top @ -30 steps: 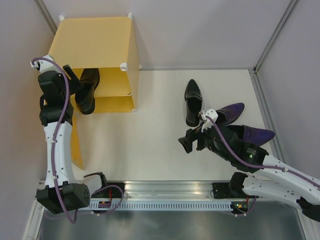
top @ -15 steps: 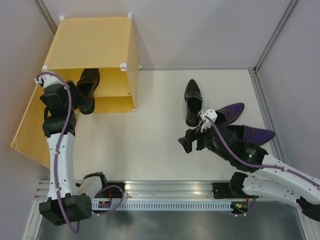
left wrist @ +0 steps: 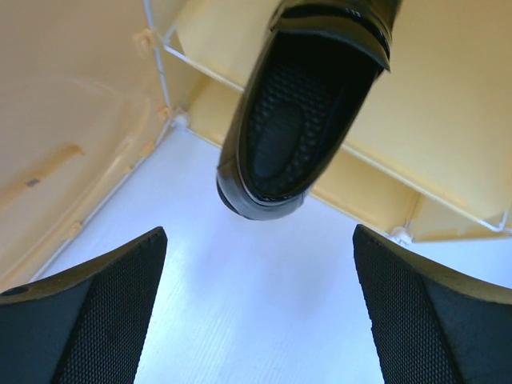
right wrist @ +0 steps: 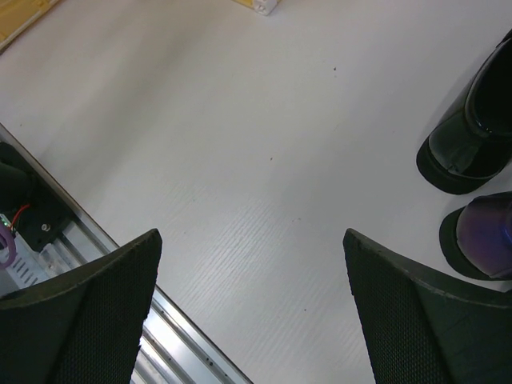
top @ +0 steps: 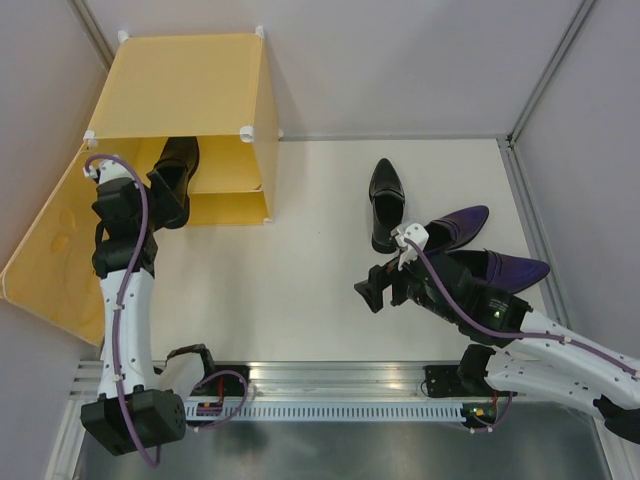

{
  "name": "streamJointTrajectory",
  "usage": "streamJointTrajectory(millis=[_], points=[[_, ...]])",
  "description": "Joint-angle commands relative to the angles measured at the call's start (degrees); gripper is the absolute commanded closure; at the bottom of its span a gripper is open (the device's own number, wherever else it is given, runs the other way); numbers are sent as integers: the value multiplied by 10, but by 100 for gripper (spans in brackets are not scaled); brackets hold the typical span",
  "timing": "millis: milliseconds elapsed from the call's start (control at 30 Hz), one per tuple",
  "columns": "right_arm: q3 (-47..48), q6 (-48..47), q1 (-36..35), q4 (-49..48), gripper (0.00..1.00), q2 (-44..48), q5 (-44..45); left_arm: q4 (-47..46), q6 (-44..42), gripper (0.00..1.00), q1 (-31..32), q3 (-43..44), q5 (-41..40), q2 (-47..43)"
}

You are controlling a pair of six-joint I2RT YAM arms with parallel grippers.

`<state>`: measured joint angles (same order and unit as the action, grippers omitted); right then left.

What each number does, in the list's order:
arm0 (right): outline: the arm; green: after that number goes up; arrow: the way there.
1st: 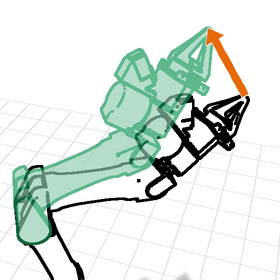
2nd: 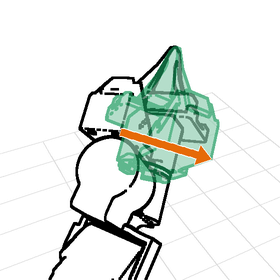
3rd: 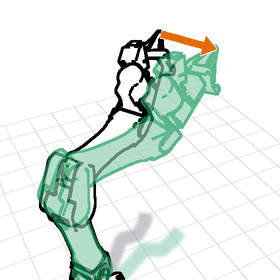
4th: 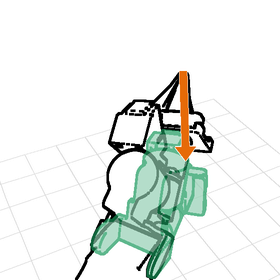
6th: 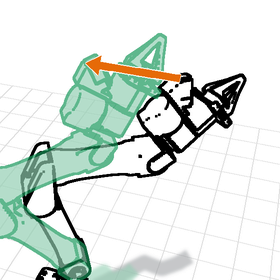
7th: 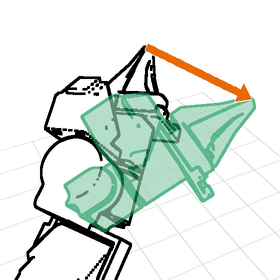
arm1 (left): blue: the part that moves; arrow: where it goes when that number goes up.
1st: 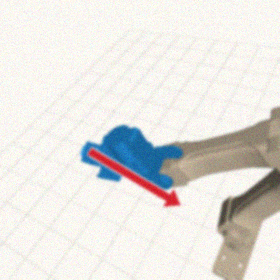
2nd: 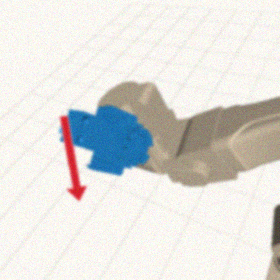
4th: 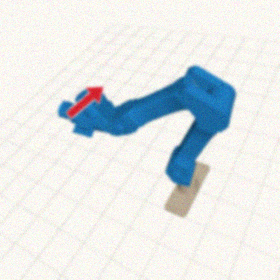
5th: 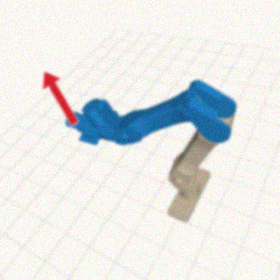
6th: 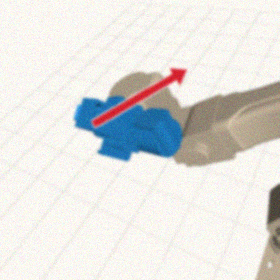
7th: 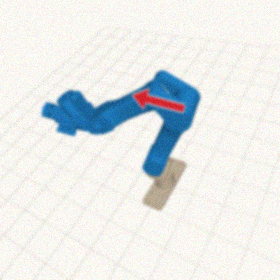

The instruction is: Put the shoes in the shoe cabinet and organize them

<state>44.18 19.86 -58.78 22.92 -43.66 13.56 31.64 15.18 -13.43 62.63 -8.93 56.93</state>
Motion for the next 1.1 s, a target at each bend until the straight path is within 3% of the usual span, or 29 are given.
streamJointTrajectory(millis=[0,233,1067], points=[[-17,-24,-4,-42,2,9,-32,-72,-17,0,-2,-38,82,-15],[-47,-24,-5,-76,2,9,-66,-177,-30,0,-2,-119,87,-20],[-70,-28,-4,-109,2,34,-129,-312,-94,0,-2,-155,47,92]])
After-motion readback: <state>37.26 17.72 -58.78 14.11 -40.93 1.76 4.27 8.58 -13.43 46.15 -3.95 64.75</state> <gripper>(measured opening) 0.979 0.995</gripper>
